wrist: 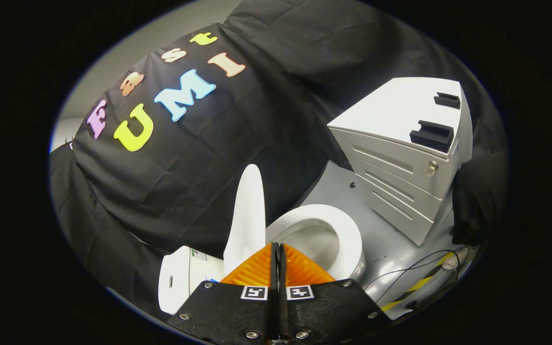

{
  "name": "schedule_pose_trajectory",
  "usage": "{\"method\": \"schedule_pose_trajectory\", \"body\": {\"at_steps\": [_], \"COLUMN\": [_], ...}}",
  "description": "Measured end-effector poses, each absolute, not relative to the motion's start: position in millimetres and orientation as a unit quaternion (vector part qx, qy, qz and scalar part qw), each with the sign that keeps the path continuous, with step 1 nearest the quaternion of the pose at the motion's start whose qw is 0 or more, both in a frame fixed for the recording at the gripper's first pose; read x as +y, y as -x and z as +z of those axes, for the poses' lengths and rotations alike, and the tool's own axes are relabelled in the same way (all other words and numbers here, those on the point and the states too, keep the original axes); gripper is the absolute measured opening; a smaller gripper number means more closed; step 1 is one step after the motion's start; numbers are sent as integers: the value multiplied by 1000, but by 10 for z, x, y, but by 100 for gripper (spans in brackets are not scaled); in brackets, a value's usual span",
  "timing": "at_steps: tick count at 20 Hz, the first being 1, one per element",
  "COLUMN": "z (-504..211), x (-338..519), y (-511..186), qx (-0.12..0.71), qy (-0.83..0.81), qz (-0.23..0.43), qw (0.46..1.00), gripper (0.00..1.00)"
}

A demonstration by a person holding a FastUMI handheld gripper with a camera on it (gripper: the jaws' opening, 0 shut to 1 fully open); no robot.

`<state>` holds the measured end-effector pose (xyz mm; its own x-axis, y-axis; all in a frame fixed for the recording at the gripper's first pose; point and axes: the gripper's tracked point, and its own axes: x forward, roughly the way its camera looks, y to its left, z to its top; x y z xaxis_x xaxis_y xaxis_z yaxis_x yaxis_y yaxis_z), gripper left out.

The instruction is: Open the toilet lid.

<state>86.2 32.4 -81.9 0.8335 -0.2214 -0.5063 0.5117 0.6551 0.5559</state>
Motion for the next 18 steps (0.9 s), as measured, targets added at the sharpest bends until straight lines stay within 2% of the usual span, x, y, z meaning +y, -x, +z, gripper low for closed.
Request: {"method": "schedule_pose_trajectory", "body": {"at_steps": [18], "z": [-281], "x": [824], "y": [-991], "qx": [191], "qy": [-194], "qz": [-203], "qw": [941], "gripper": [0]}}
